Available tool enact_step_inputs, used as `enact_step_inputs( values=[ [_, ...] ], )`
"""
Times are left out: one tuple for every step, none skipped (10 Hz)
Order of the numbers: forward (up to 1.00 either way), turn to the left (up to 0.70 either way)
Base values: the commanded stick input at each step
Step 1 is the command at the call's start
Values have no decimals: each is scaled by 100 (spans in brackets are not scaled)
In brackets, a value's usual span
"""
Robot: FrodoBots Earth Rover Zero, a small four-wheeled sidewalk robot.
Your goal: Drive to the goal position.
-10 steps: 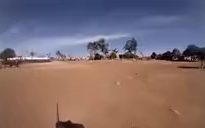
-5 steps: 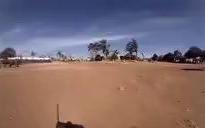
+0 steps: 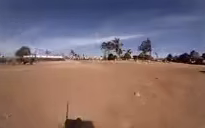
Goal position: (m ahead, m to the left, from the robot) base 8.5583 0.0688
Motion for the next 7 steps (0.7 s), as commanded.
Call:
enact_step_inputs(
  values=[
    [70, 0],
    [70, 0],
    [70, 0],
    [70, 0],
    [70, 0],
    [70, 0],
    [70, 0]
  ],
)
